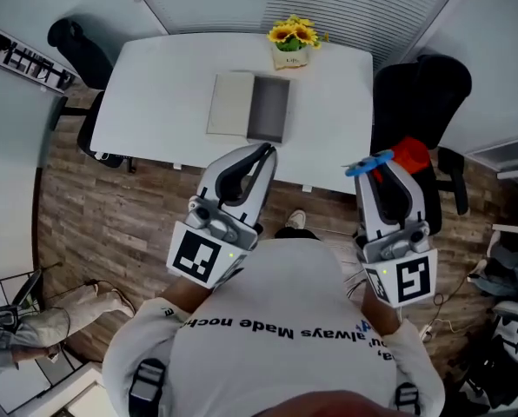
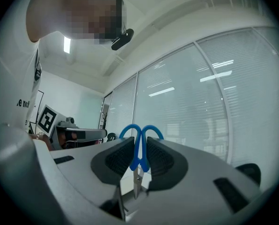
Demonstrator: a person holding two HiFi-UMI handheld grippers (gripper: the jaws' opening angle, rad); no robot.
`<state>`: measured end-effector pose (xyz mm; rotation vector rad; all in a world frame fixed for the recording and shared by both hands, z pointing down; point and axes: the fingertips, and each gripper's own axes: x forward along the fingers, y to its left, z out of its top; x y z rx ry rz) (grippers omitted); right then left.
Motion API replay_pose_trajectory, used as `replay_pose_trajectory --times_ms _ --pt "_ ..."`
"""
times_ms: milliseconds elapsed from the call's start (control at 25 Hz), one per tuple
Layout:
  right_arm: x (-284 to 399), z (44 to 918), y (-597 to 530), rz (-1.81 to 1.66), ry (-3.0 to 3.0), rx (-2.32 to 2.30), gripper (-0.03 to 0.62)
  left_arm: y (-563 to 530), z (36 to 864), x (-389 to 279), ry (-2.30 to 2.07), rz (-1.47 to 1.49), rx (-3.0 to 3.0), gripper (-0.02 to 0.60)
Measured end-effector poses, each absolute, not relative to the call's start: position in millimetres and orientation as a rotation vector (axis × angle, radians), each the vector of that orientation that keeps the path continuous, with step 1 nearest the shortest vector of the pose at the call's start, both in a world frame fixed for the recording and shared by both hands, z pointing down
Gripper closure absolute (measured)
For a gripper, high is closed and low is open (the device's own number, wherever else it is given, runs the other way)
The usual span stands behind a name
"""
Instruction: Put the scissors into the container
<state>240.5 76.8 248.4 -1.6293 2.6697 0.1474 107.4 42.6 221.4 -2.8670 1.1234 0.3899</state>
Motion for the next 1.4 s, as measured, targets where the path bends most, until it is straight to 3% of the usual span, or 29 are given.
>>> replay_pose_trajectory --times_ms 520,1400 --pt "259 250 25 0.14 2.735 -1.536 0.501 1 225 117 1.252 0.349 -2.818 0.551" --pt "206 261 -55 0.131 2.77 -1.581 0.5 -77 227 60 1.198 0.37 -2.837 0.551"
